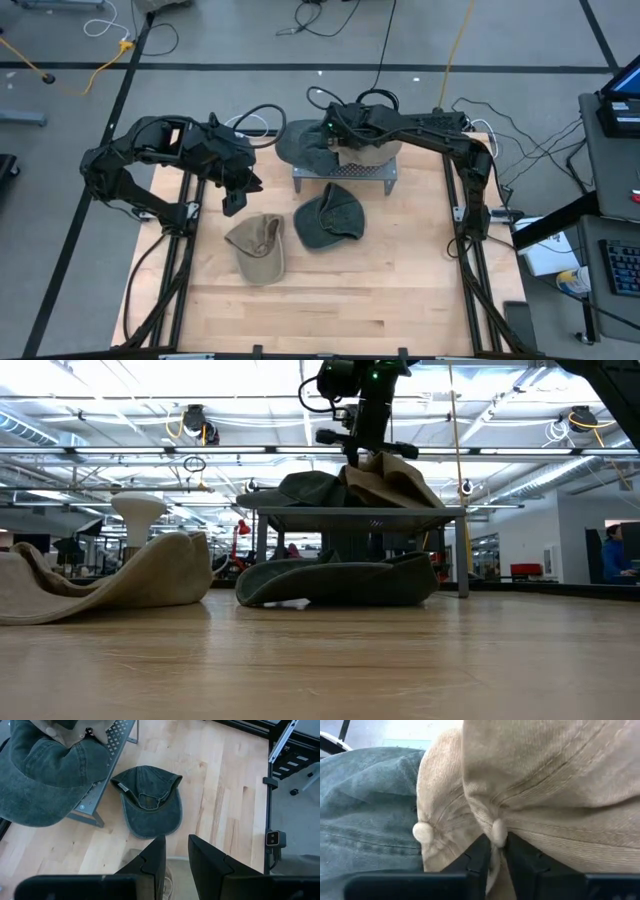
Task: Pick & Place hat
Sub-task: Stack the right brown cap on top of the brown cap on the shelf, then stack the green cap on top of the green cap on the shelf
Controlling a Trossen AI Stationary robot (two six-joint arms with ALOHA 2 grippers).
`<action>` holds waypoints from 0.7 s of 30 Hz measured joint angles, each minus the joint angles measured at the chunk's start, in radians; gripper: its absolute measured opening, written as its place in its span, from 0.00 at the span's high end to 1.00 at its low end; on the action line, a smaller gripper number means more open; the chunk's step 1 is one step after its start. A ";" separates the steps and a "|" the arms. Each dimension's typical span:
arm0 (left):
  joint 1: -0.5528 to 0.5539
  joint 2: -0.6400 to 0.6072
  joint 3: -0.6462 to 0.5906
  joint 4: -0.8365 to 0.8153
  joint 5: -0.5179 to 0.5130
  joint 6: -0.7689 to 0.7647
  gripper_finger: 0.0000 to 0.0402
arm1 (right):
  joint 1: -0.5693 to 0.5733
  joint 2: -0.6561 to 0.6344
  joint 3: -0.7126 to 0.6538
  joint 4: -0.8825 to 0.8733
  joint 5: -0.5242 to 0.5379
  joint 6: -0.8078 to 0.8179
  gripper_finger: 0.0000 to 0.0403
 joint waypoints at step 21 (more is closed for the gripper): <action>0.000 0.000 0.000 0.004 0.000 0.005 0.79 | 0.002 -0.138 0.001 0.087 -0.026 -0.097 0.34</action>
